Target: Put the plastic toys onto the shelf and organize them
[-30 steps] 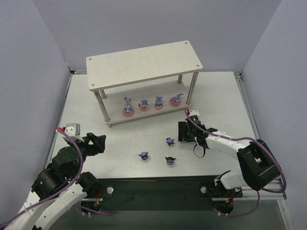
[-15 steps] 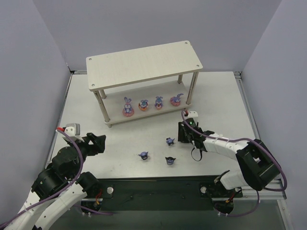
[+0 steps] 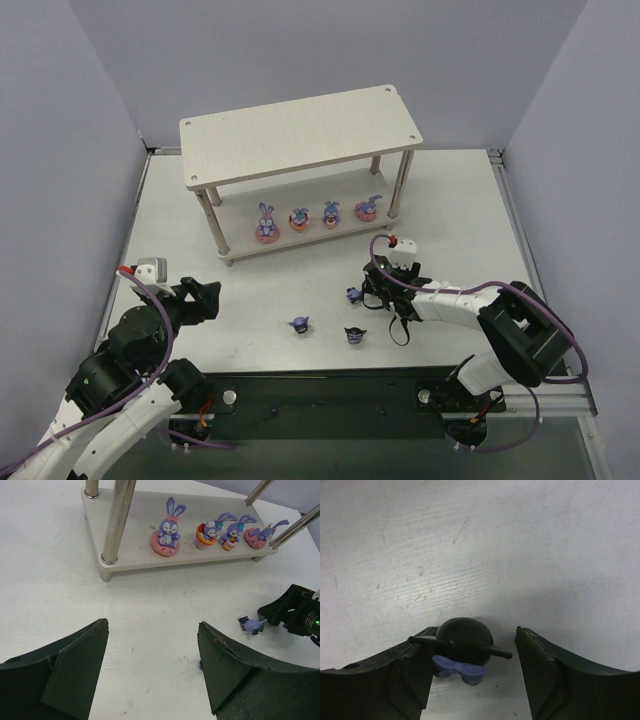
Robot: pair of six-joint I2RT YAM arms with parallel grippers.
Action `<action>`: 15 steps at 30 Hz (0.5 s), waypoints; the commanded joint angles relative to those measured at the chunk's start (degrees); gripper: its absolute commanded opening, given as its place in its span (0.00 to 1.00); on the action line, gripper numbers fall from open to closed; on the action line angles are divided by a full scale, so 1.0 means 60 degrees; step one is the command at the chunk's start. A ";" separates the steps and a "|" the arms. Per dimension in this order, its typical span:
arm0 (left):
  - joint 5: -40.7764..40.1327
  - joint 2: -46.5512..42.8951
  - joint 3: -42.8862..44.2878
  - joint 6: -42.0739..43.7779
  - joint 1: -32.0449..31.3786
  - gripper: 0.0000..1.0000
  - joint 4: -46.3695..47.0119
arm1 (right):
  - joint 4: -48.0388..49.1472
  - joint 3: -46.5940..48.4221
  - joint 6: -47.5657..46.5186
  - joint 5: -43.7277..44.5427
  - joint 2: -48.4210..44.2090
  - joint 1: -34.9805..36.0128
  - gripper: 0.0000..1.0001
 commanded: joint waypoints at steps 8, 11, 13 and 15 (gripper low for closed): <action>-0.0062 0.0068 0.0030 0.0085 -0.0047 0.82 0.0220 | -0.1475 0.0387 0.3135 0.1743 0.1327 0.1043 0.59; -0.0077 0.0054 0.0016 0.0085 -0.0047 0.82 0.0220 | -0.2310 0.0709 0.3766 0.2312 0.1664 0.1497 0.60; -0.0077 0.0054 0.0030 0.0085 -0.0047 0.82 0.0220 | -0.2953 0.0928 0.4425 0.2520 0.1781 0.1689 0.60; -0.0077 0.0039 0.0016 0.0085 -0.0047 0.82 0.0220 | -0.3322 0.1047 0.4922 0.2768 0.1914 0.1849 0.60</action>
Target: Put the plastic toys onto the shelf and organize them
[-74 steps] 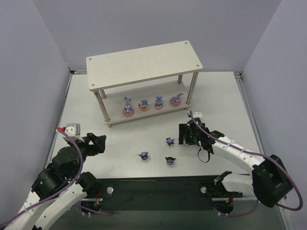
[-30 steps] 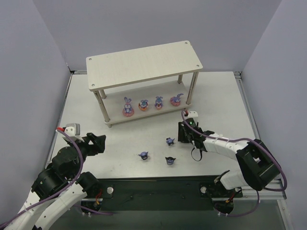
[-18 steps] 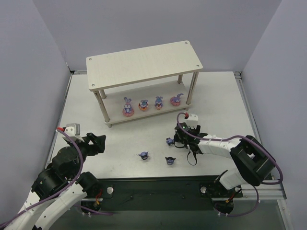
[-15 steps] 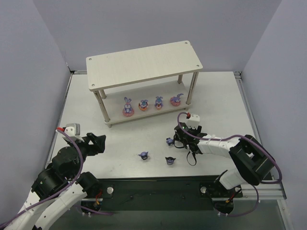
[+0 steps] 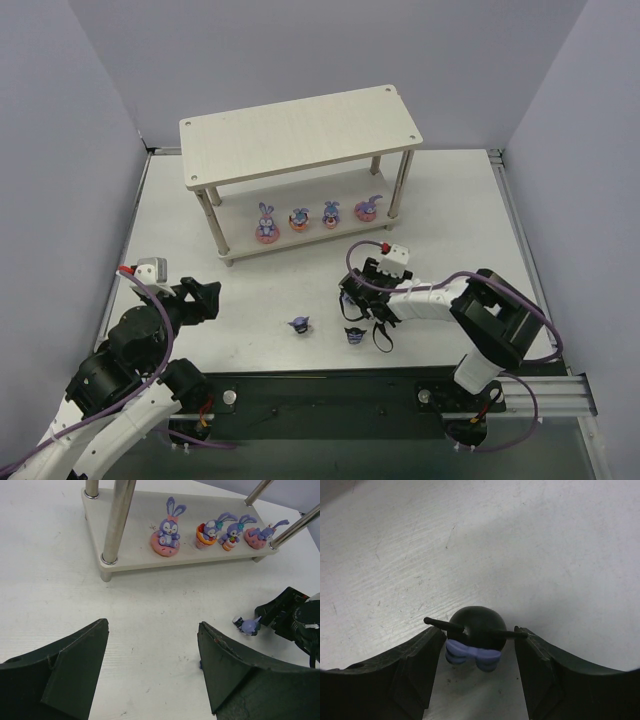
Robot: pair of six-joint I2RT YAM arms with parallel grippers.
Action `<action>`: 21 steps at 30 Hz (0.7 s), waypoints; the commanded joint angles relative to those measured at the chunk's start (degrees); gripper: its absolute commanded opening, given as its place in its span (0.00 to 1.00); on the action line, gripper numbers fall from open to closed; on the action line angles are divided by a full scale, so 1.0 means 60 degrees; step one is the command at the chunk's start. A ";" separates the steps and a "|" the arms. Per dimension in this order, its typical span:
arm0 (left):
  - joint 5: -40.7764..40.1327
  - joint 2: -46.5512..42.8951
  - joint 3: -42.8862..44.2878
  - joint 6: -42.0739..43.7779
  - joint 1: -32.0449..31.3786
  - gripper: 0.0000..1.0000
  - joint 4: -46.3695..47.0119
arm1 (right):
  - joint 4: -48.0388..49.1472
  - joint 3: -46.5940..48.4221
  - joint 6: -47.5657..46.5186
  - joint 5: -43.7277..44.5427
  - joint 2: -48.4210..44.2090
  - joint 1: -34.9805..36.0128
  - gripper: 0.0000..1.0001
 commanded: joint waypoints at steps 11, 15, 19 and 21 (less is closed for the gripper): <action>-0.0091 -0.0020 0.0016 0.0085 -0.0047 0.82 0.0205 | -0.2210 0.0250 0.1712 0.0206 0.0574 0.0324 0.45; -0.0092 -0.0020 0.0031 0.0071 -0.0047 0.82 0.0176 | -0.1904 0.0309 0.1347 0.0133 0.0647 0.0177 0.53; -0.0092 -0.0020 0.0030 0.0071 -0.0047 0.82 0.0190 | -0.1406 0.0177 0.0981 -0.0013 0.0662 0.0031 0.56; -0.0092 0.0009 0.0030 0.0071 -0.0047 0.82 0.0190 | -0.0982 0.0089 0.0673 -0.0130 0.0633 -0.0028 0.56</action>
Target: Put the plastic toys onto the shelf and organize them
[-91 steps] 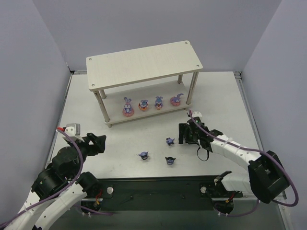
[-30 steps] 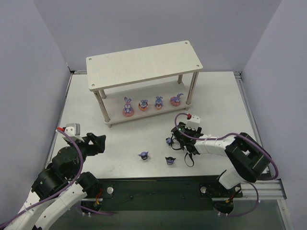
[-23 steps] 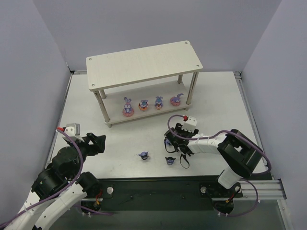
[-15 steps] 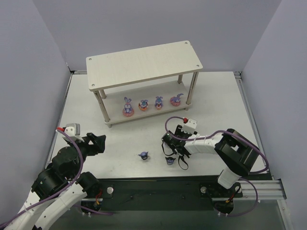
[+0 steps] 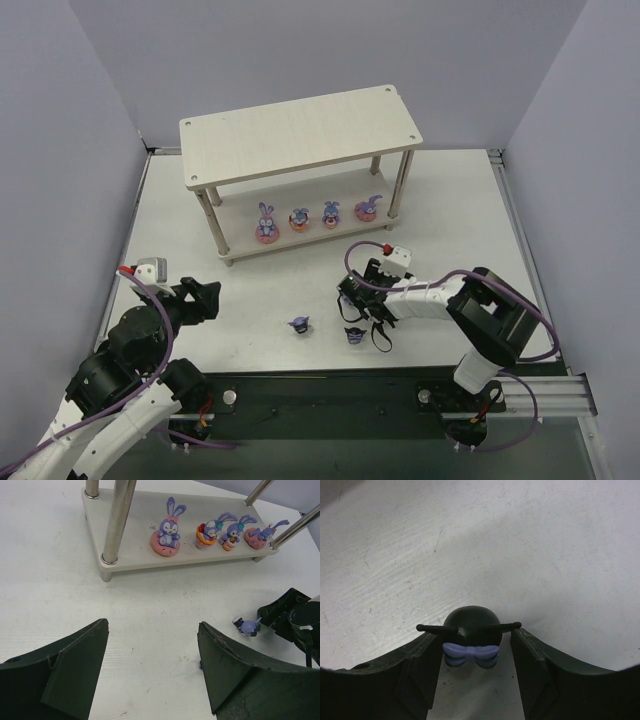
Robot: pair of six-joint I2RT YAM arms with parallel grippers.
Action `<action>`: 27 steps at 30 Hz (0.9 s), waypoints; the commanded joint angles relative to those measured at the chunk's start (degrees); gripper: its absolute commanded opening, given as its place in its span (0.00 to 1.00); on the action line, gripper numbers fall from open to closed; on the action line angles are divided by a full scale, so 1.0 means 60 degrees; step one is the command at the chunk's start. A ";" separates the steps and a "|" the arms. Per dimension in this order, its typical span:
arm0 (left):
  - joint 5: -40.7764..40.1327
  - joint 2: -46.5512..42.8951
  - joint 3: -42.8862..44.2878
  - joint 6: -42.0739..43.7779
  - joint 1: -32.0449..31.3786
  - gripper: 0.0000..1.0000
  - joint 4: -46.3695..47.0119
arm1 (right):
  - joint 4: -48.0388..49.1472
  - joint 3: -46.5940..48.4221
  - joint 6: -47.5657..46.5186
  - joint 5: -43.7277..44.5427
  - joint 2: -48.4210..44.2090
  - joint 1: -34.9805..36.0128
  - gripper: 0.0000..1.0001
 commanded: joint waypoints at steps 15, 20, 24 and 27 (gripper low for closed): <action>-0.0070 0.0009 0.0016 0.0071 -0.0047 0.82 0.0205 | 0.0540 -0.0397 -0.1543 -0.0853 -0.0119 -0.0254 0.01; -0.0040 -0.0005 0.0030 0.0071 -0.0047 0.82 0.0220 | 0.0304 -0.0177 -0.3091 -0.1756 -0.1685 -0.0722 0.00; -0.0011 -0.0020 0.0001 0.0085 -0.0046 0.82 0.0235 | -0.0659 0.0539 -0.4501 -0.2901 -0.2843 -0.1191 0.00; 0.0018 -0.0020 0.0016 0.0085 -0.0047 0.82 0.0249 | -0.1464 0.1593 -0.5583 -0.3750 -0.3415 -0.1484 0.00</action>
